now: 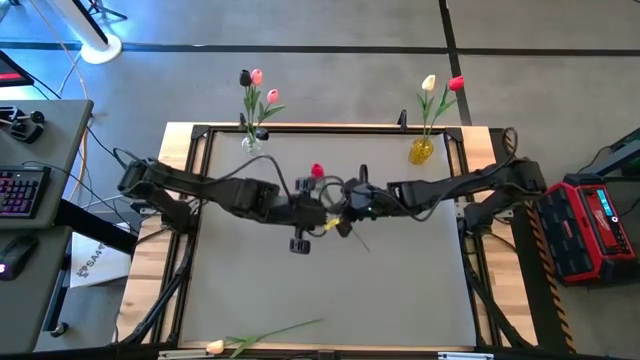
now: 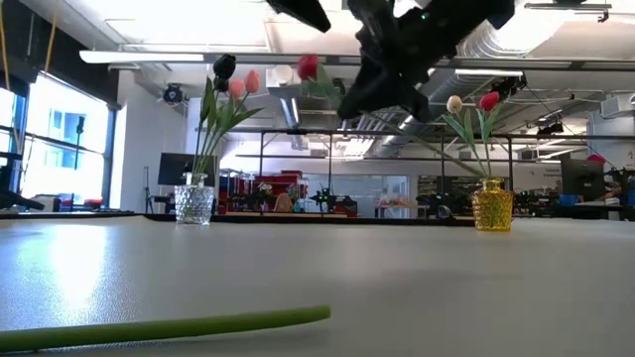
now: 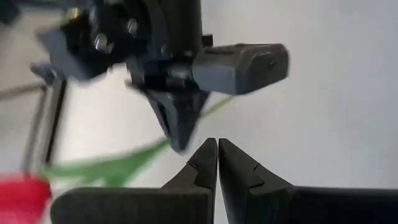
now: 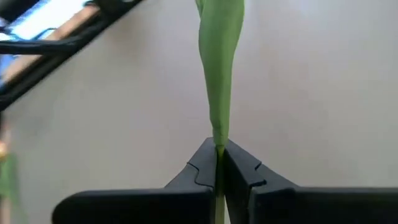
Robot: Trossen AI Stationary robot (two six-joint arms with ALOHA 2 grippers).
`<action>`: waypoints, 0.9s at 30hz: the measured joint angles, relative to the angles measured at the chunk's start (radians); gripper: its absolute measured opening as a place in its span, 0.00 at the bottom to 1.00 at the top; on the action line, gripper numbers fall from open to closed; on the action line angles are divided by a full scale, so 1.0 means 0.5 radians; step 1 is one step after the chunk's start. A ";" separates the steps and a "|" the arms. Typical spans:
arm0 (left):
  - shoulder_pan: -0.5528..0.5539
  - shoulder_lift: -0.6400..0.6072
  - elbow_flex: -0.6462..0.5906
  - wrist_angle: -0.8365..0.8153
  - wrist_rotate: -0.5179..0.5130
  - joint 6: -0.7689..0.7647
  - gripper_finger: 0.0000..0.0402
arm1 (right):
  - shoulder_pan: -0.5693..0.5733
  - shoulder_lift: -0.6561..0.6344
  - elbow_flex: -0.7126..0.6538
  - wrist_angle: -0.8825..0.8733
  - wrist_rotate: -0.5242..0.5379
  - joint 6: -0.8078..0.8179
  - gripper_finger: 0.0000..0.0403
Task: Sort flowers into vase by color
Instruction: Put the red flower into the yellow vase
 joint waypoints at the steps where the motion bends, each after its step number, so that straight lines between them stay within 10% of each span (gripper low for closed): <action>1: 0.017 -0.016 0.000 -0.011 0.024 -0.081 0.01 | -0.022 -0.012 0.000 -0.037 0.026 0.001 0.00; 16: 0.161 -0.271 -0.018 -0.299 0.154 -0.526 0.01 | -0.385 -0.635 0.000 -0.397 0.853 -0.750 0.00; 27: 0.089 -0.504 -0.438 0.052 -0.046 -1.033 0.01 | -1.161 -1.104 -0.431 0.356 0.214 -1.235 0.00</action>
